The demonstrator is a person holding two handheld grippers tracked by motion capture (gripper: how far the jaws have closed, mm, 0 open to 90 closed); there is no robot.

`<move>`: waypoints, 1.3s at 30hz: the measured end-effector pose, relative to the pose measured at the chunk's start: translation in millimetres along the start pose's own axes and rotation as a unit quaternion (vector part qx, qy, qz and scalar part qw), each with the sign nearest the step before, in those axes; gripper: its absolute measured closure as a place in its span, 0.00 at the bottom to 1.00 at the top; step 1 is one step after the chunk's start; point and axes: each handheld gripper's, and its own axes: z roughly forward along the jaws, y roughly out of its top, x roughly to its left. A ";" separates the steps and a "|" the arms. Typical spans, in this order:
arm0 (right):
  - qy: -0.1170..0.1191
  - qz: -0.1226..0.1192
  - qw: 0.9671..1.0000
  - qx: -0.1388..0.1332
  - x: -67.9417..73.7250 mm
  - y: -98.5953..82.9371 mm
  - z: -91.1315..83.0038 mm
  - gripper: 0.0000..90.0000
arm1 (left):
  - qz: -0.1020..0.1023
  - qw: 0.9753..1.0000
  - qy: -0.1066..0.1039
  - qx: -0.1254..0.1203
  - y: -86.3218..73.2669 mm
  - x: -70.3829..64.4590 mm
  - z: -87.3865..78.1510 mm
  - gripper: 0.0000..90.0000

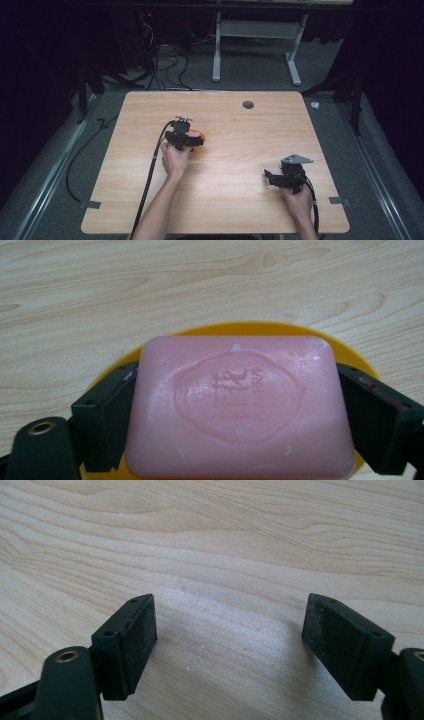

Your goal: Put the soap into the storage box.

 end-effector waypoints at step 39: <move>-0.002 -0.003 1.000 0.001 1.0 0.1 0.3 0.25 | 0.006 0.999 0.003 -0.036 2.3 2.1 -23.9 0.15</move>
